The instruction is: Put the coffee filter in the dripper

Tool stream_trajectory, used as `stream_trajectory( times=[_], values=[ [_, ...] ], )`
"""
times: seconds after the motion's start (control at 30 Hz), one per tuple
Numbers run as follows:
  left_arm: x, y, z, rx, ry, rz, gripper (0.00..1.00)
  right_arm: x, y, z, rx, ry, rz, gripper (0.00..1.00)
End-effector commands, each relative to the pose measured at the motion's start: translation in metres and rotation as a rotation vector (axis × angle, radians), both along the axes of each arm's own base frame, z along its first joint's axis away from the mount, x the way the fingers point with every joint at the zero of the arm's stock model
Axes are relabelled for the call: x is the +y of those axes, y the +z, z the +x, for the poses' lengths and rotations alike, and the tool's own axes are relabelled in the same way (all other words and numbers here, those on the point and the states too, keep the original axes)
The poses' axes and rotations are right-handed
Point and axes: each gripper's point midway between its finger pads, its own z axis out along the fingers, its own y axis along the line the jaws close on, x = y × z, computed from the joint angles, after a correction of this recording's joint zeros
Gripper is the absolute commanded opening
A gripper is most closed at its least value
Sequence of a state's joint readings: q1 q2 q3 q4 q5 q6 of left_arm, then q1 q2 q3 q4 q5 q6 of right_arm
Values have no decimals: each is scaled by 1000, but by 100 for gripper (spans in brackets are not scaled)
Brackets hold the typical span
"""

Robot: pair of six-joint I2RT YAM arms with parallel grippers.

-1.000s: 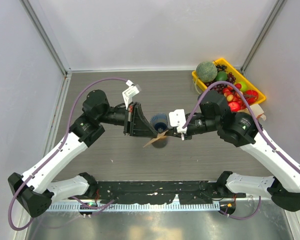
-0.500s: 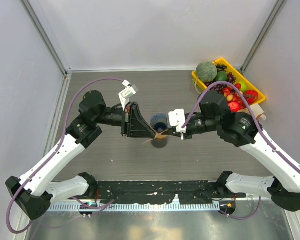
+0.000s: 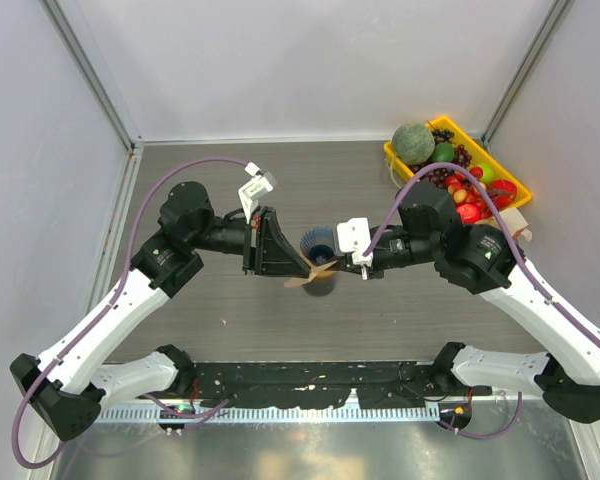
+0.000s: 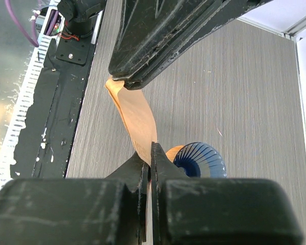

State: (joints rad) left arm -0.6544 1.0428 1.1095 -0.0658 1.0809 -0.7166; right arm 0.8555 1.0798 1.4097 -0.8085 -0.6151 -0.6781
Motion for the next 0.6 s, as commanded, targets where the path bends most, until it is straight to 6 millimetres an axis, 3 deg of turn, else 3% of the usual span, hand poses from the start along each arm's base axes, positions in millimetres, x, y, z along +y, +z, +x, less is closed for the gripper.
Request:
stream_trajectory(
  times=[0.0,0.57],
  values=[
    [3,15,1,-67,21,-27,0,1,13,-4,-20,13,46,5],
    [-2,12,13,-61,68,-1,0,8,13,-7,23,29,60,5]
  ],
)
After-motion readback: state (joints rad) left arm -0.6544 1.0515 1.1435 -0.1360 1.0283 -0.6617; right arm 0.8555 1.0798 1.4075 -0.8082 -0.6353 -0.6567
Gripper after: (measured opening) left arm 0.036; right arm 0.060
